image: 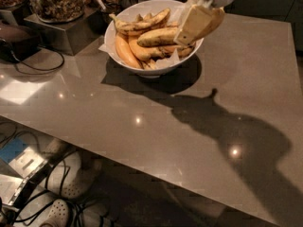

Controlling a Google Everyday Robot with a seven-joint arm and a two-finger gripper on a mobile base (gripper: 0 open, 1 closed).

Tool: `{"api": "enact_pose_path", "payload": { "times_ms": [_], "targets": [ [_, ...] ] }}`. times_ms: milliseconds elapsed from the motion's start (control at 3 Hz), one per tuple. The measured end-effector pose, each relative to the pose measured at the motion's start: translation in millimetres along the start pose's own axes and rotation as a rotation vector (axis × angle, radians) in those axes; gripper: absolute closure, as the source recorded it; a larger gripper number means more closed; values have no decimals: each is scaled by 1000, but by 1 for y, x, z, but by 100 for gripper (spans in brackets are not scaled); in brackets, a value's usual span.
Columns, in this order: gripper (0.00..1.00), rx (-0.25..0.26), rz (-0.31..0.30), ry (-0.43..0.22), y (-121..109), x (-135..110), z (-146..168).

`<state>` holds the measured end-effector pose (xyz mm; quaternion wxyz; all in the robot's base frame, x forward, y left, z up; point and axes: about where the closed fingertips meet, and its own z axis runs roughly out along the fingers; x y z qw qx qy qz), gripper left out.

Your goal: Pick banana from white bowl

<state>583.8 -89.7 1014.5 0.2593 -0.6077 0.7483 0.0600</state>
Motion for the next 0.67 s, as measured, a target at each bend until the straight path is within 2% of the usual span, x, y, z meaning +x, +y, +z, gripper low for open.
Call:
{"api": "enact_pose_path", "payload": {
  "times_ms": [333, 667],
  "targets": [
    [100, -4, 47, 1, 33, 12, -22],
    [100, 1, 51, 2, 38, 13, -27]
  ]
}}
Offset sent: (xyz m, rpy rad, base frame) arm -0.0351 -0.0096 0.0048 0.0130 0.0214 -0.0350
